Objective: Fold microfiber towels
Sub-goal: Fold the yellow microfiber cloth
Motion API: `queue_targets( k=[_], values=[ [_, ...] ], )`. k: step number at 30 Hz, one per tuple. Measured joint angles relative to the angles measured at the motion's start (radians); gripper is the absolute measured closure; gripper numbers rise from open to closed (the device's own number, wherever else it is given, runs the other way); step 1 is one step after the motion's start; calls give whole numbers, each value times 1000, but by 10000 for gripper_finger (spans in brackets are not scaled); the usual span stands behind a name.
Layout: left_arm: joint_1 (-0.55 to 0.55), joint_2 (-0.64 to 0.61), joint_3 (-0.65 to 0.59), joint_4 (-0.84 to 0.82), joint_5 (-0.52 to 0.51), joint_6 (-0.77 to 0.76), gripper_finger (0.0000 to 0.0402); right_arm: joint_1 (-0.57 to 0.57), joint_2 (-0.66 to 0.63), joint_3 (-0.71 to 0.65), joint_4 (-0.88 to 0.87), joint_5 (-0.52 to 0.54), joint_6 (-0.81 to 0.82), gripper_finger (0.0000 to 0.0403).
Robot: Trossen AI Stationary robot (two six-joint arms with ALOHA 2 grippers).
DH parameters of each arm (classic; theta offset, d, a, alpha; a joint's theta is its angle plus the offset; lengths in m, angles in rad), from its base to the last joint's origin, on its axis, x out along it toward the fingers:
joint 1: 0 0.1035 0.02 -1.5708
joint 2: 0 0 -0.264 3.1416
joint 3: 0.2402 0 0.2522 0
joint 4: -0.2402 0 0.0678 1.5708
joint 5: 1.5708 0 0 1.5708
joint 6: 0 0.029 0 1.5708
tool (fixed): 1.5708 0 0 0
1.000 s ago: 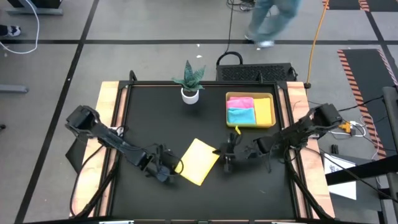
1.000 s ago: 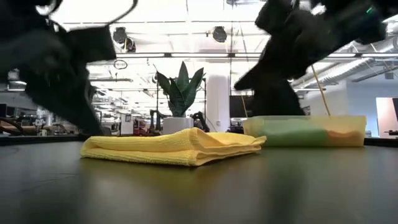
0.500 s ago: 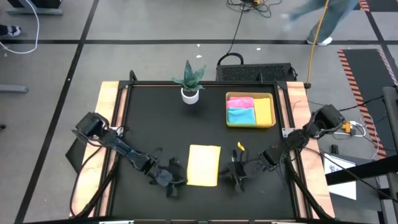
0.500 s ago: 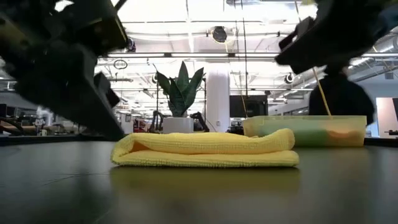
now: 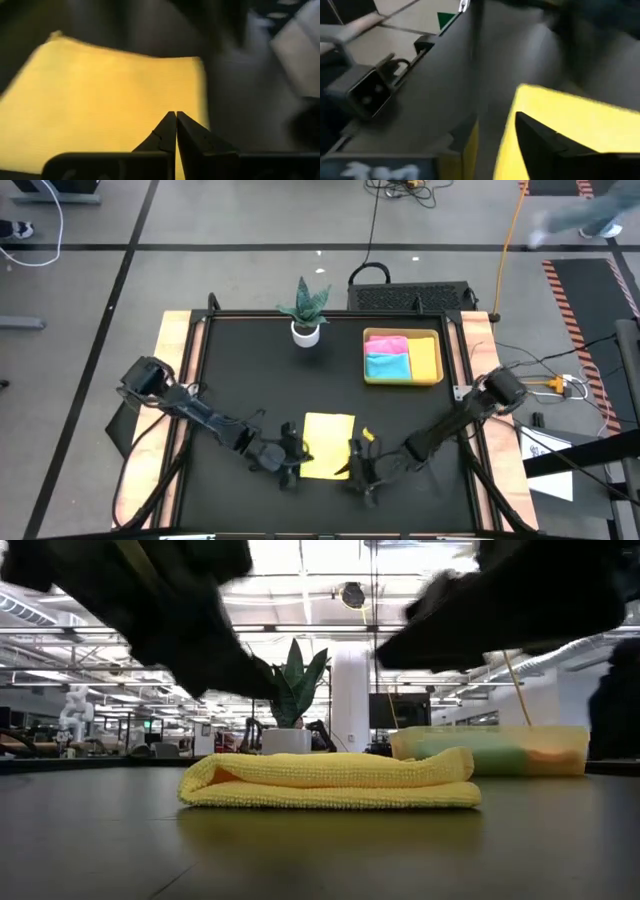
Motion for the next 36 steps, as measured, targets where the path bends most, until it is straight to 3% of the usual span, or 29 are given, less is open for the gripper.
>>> queue_targets(
  k=[6,12,18,22,29,36],
  values=[
    [107,22,-2,-44,-32,30,389,-26,165,193,-109,8,-105,238],
    [162,23,-5,-97,-45,27,393,-65,215,262,-246,17,-144,232],
    [172,23,-4,-95,-56,51,387,-95,234,262,-297,27,-127,265],
    [182,23,-5,-88,-83,60,398,-97,254,263,-301,-3,-135,309],
    [186,56,-3,-97,-59,44,383,-73,209,262,-405,-15,-153,391],
    [148,124,-4,-60,-46,-1,397,-46,142,259,-456,-100,-145,375]
  ],
)
